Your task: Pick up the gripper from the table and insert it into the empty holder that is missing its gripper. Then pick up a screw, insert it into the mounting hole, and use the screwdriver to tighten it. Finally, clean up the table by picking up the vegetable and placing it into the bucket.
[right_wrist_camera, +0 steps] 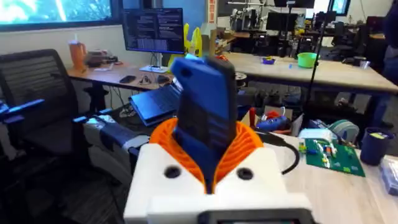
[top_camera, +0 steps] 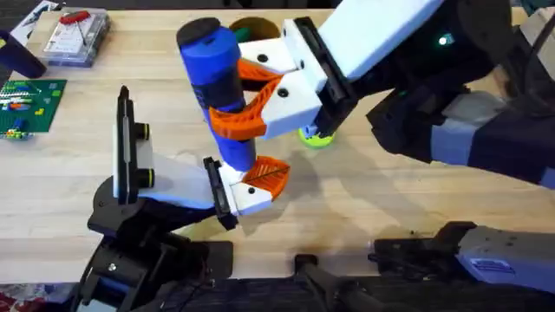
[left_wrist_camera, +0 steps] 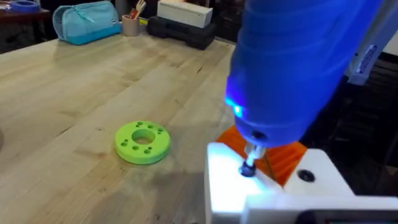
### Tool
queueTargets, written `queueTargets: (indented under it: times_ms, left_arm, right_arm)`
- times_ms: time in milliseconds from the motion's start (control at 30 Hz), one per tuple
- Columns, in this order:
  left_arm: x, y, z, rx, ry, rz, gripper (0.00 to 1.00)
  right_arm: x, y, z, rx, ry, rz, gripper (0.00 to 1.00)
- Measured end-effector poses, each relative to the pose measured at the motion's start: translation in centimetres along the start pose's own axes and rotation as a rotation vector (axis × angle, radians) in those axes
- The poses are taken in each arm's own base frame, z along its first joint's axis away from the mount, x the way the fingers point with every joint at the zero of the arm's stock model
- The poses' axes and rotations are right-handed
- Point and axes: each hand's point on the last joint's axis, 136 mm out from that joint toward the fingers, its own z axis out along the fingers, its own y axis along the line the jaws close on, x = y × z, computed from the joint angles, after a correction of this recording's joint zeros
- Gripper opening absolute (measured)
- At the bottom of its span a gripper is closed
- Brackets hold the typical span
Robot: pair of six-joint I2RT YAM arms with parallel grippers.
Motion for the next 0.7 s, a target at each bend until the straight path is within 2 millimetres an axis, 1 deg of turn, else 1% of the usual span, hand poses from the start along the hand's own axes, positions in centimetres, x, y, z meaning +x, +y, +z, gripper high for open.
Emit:
queueTargets:
  times_ms: [133,700]
  left_arm:
    - [-0.01,0.03,0.00,-0.002,0.000,0.000,0.011]
    - [-0.02,0.06,0.00,-0.003,-0.001,0.003,0.011]
  right_arm:
    - [-0.25,0.16,0.00,-0.006,-0.007,-0.005,0.024]
    - [-0.22,0.19,-0.03,-0.009,-0.004,0.021,0.024]
